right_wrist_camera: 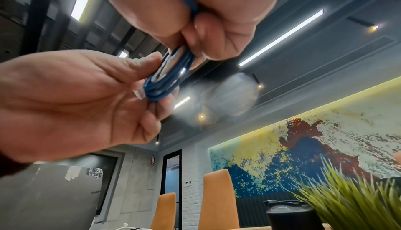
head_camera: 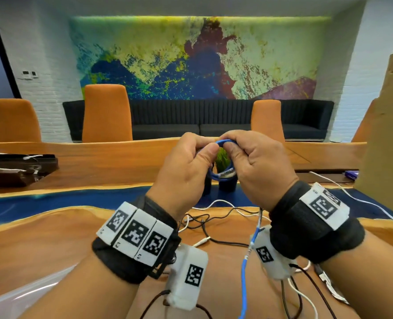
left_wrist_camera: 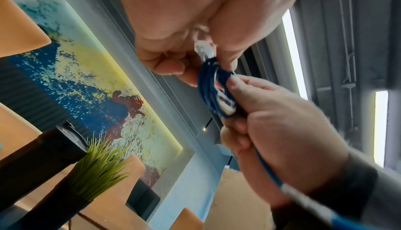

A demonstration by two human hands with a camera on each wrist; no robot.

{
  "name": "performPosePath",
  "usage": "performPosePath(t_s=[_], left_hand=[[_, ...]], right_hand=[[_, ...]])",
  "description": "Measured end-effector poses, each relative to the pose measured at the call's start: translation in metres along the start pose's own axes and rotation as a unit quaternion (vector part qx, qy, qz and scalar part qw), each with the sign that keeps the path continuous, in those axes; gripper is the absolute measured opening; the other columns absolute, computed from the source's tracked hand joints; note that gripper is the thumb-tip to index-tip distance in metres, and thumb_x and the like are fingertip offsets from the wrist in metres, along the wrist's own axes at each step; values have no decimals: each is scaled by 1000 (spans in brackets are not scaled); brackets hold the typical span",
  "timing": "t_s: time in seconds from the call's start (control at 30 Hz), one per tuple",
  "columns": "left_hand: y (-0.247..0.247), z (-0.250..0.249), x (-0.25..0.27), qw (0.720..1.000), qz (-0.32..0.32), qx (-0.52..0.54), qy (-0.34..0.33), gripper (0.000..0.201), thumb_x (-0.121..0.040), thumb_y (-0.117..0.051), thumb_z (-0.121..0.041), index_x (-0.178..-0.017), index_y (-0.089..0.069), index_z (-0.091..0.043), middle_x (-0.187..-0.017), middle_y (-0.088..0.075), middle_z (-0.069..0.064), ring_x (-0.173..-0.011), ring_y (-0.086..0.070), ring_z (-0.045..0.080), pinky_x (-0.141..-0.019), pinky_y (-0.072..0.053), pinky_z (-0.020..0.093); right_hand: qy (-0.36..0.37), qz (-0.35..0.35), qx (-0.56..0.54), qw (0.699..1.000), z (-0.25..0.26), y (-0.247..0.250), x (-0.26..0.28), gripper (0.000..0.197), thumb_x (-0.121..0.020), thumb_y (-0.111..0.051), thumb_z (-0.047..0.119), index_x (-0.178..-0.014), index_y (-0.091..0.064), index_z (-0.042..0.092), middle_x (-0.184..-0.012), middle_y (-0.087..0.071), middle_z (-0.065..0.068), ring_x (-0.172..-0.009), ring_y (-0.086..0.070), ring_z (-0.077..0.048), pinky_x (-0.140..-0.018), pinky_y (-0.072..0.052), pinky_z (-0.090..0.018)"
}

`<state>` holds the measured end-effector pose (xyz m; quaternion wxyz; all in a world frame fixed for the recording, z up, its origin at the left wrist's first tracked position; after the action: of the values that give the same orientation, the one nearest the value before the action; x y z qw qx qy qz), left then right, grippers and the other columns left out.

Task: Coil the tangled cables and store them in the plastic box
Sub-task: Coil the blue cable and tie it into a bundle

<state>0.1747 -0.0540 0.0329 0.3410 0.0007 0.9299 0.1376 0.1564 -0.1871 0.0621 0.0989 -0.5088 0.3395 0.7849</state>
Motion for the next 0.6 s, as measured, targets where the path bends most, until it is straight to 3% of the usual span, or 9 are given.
performPosePath(t_s=[0.07, 0.17, 0.3, 0.4, 0.5, 0.6], left_hand=[[1, 7, -2, 1000, 27, -9, 2, 14, -99, -57, -16, -110, -66, -18, -96, -70, 1, -87, -67, 14, -80, -57, 37], [2, 15, -3, 998, 46, -53, -6, 17, -95, -63, -15, -111, -69, -19, -96, -72, -1, -86, -68, 11, -79, -59, 37], [9, 33, -2, 997, 8, -82, -10, 15, -94, -64, -13, -104, -70, -21, -87, -69, -10, -77, -64, 0, -64, -52, 16], [30, 55, -8, 995, -50, -81, 7, 17, -94, -65, -13, -107, -71, -20, -91, -71, -8, -79, -65, 2, -70, -51, 20], [59, 67, -13, 990, -113, -79, 5, 19, -93, -65, -10, -106, -70, -23, -91, -71, -7, -77, -66, 6, -70, -55, 24], [80, 70, -13, 982, -160, -98, -12, 18, -93, -66, -12, -106, -69, -25, -89, -71, -9, -73, -65, 4, -68, -55, 21]], right_hand=[[2, 0, 0, 1000, -8, -4, 3, 24, -96, -48, 22, -107, -68, 13, -91, -67, -5, -85, -62, -21, -74, -53, -46], [2, 17, -22, 1000, -20, -16, 10, 25, -96, -50, 20, -112, -67, 12, -97, -68, -4, -90, -63, -18, -79, -55, -39], [-58, 64, -70, 994, -44, -32, 15, 31, -94, -60, 18, -125, -63, 17, -108, -66, 7, -99, -60, -1, -87, -50, -15], [-104, 99, -99, 985, -60, -38, 28, 32, -92, -63, 10, -121, -64, 21, -92, -66, 16, -87, -61, 6, -78, -45, -5], [-130, 167, -45, 976, -70, -49, 62, 27, -96, -55, 16, -116, -63, 33, -71, -61, 11, -73, -58, 0, -65, -44, -11], [-171, 306, 48, 935, -82, -71, 101, 18, -99, -45, 31, -99, -61, 37, -76, -60, 10, -73, -56, -4, -67, -48, -22]])
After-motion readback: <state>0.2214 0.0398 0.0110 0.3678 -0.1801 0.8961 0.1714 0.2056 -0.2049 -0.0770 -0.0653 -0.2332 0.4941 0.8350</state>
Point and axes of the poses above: each hand's wrist, its own x-axis away from the middle knuckle, its own y-axis out of the back of the hand, z = x × y, the point moved 8 cm from there along -x, towards the middle knuckle
